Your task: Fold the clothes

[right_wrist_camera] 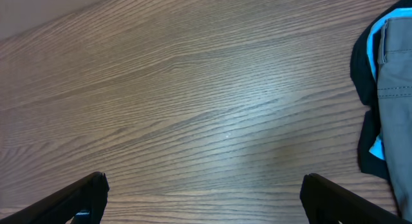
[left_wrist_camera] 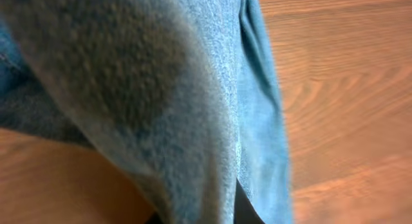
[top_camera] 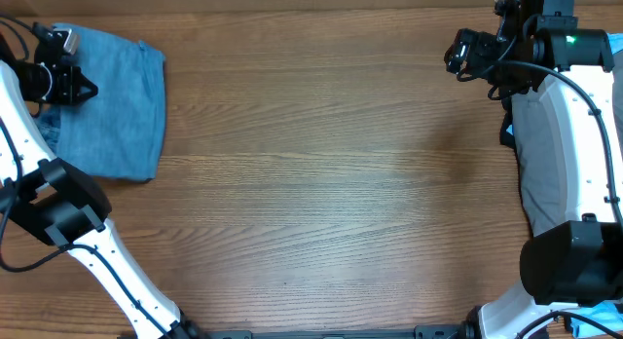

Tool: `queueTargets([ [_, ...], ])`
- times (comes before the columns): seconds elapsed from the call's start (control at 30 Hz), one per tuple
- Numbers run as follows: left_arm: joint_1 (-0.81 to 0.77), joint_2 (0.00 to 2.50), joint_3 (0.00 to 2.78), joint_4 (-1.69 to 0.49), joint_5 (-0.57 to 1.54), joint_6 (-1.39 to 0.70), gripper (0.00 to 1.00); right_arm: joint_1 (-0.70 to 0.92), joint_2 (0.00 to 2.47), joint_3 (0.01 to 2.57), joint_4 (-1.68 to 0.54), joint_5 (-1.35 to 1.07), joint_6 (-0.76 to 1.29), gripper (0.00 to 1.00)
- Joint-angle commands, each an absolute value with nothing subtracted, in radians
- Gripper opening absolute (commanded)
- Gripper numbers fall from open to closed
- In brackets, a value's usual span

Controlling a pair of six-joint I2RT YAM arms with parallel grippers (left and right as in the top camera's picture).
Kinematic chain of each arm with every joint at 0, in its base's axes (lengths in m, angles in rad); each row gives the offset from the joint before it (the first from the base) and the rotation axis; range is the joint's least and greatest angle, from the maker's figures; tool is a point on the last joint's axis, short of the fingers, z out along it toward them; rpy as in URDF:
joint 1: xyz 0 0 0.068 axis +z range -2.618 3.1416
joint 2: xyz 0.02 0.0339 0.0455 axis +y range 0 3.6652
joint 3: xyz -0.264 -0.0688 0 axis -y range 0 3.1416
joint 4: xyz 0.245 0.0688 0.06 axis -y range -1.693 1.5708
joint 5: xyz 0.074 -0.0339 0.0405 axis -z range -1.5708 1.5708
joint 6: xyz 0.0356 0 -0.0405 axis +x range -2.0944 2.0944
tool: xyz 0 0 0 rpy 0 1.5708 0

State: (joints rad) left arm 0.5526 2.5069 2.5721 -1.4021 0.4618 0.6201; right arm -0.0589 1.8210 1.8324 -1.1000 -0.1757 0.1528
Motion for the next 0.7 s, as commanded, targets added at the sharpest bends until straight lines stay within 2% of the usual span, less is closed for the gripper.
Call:
queueTargets([
  [0.0, 0.581, 2.487, 2.447, -1.290, 0.491, 0.544, 0.04, -0.062, 1.820, 1.834, -1.094, -0.173, 0.150, 1.00],
  [0.33, 0.741, 2.487, 2.310, -1.054, 0.440, 0.530, 0.04, -0.062, 1.820, 1.834, -1.094, -0.173, 0.150, 1.00],
  [0.63, 0.751, 2.487, 2.310, -0.913, 0.433, 0.516, 0.04, -0.062, 1.820, 1.834, -1.094, -0.173, 0.150, 1.00],
  [0.67, 0.751, 2.487, 2.310, -0.907, 0.433, 0.514, 0.09, -0.062, 1.820, 1.834, -1.094, -0.173, 0.150, 1.00],
])
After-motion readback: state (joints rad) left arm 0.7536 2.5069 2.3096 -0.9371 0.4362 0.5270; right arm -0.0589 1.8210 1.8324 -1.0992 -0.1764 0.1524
